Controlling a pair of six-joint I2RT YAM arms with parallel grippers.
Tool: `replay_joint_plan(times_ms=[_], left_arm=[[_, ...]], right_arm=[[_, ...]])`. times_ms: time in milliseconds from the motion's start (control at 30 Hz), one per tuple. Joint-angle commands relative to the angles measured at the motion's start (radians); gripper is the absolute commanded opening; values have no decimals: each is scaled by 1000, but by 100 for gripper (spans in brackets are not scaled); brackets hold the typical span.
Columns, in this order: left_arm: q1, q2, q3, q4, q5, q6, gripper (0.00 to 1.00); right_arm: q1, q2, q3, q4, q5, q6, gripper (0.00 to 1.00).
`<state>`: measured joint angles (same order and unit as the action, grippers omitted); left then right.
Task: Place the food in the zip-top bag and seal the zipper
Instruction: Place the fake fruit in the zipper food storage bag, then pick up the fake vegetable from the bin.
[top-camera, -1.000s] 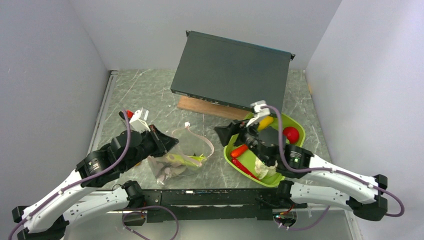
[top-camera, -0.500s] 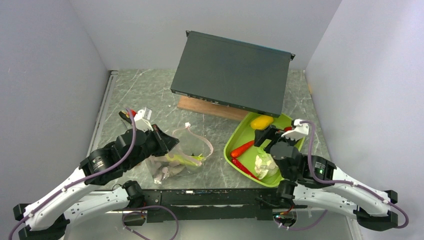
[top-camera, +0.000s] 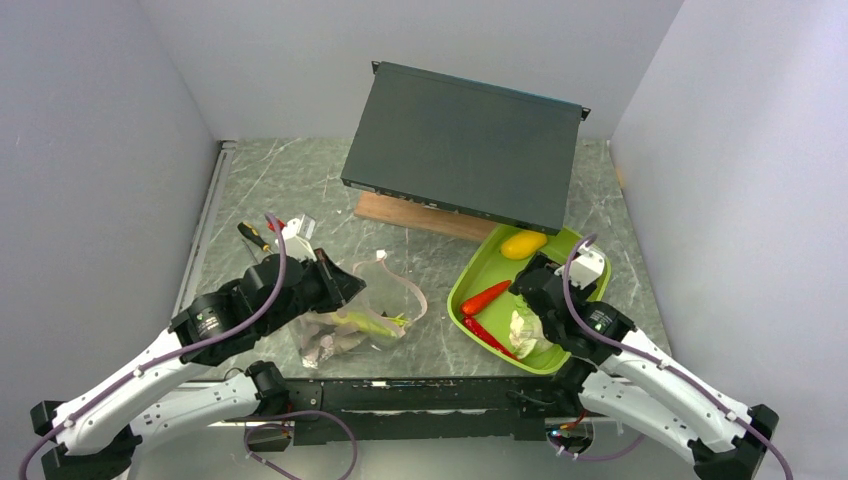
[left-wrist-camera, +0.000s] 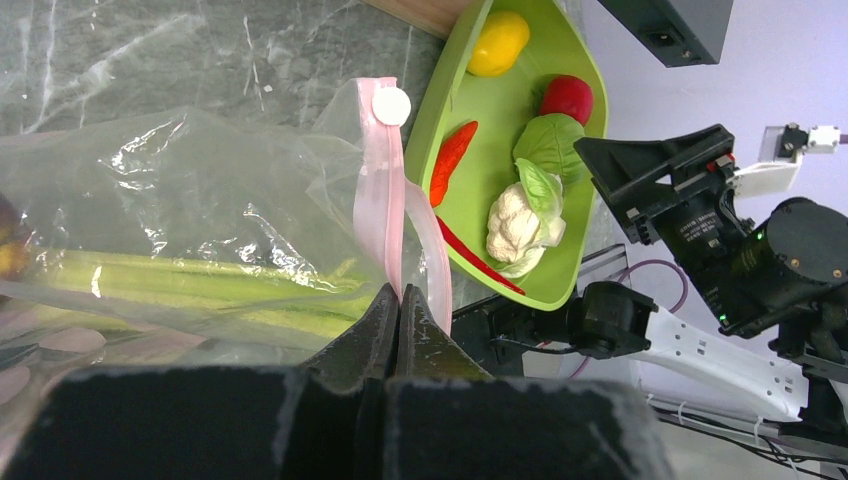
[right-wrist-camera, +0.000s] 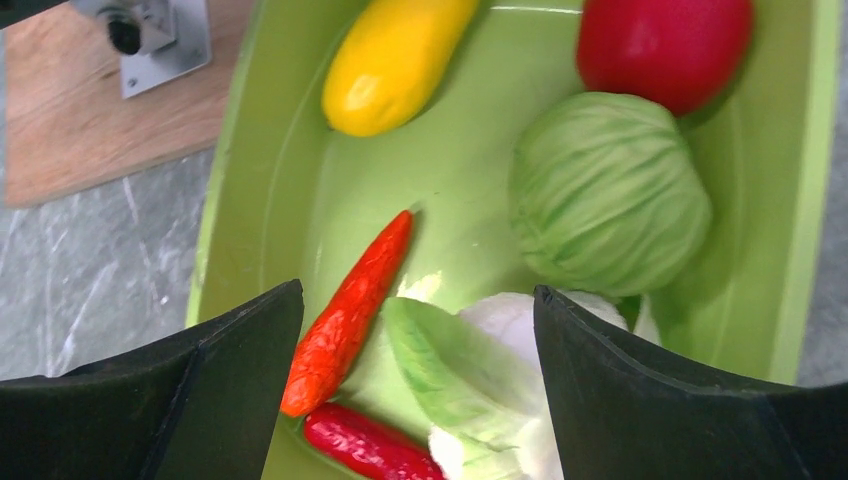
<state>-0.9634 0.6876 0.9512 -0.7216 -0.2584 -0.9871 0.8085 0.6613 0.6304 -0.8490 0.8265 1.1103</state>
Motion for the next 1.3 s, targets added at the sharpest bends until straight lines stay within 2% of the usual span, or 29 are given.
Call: replay_joint_plan(times_ms=[0,200,367,433,567,667,1067,1167,1267], left_arm=[[1,-18,-9,43,9,-10,0],[1,-19,-8,40,10,-8,0],[2,-17,6,22,6,0,0],[2,-22,5,21,2,1,0],[2,-18,13,14,5,7,0],[2,-18,21,7,4,10,0],[2,-27,7,14,2,4,0],[1,-22,12,8,3,4,0],[2,-26,10,5,2,2,0]], right_arm=[[-28,42,19,144,-85,-106,86],[-150,88,43,-6,38,10,86],[-347,51,2,71,-57,-65,86],[-451,66,-11,99,-105,-98,87],[-572,121,-22,154,-201,-148,91],[-601,155,-37,189,-212,-179,98],[-627,268,-100,295,-375,-225,99],[-629,277,-90,277,-357,-220,97],[-630,239,-74,272,-344,-243,88]])
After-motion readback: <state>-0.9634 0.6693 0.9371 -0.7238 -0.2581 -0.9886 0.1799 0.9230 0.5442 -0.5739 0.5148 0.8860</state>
